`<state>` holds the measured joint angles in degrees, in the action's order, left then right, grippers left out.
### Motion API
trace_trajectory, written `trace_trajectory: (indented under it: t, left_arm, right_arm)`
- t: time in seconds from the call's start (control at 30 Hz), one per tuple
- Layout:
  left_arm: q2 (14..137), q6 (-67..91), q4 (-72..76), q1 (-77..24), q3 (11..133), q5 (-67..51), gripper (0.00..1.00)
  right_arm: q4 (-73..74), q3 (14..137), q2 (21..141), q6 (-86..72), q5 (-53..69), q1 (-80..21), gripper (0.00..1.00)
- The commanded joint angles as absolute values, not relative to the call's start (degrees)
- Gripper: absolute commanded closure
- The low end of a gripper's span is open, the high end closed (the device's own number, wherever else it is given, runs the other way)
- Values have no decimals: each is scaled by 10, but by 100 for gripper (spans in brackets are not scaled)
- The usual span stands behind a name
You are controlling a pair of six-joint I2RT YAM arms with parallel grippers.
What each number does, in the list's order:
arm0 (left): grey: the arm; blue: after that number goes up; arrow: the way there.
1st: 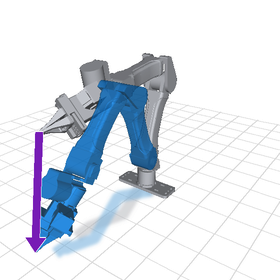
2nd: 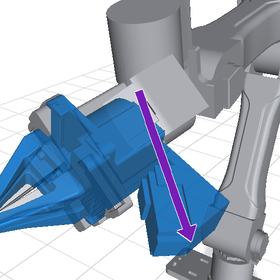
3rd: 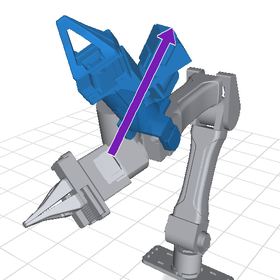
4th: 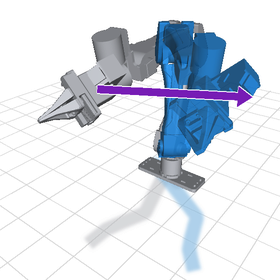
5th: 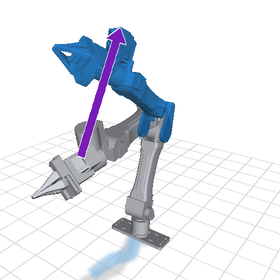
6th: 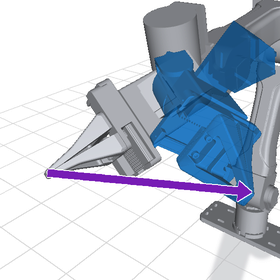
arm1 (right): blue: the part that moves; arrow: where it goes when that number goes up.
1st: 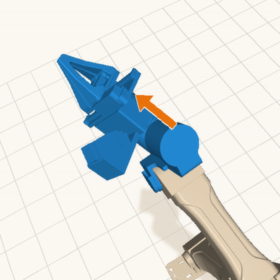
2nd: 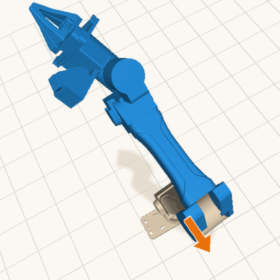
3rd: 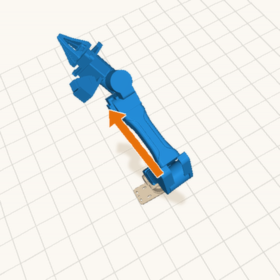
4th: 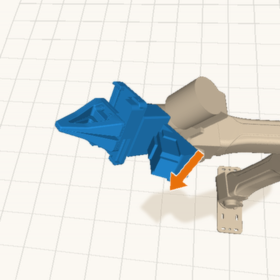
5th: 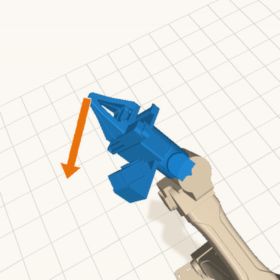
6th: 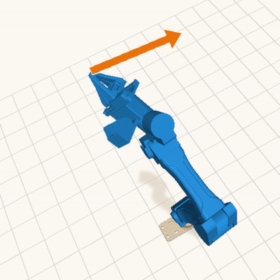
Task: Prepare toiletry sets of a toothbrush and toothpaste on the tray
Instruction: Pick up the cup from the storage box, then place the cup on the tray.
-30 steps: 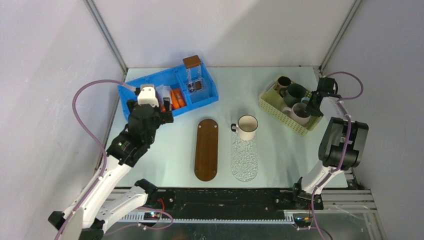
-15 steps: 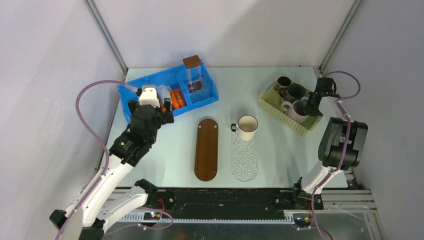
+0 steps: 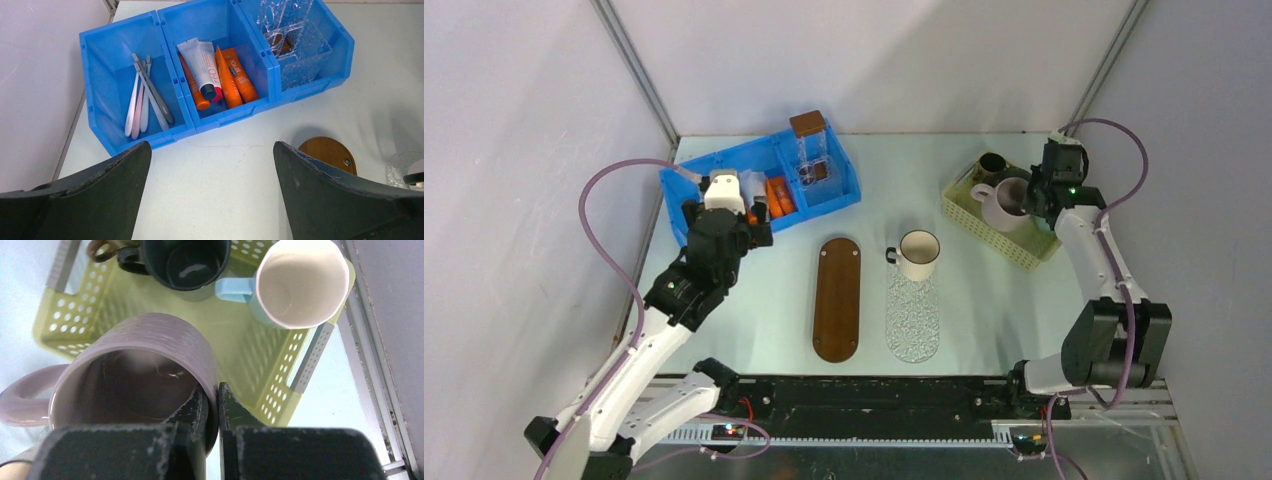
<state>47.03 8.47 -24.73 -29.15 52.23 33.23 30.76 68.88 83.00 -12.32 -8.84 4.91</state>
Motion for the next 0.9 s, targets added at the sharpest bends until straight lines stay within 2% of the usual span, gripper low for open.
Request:
trace_trajectory:
  t: [0.0,0.33,0.87]
  left_arm:
    - [472,72,-235,-287,522,339,0]
    - [460,63,-225,-285,512,367,0]
    - [453,67,-215,-274,504,413,0]
  right_arm:
    - [314,707,765,-164,-123,6,100]
    - [390,679,678,-214,-156,-110,100]
    - [421,529,571,-348,-203,-291,100]
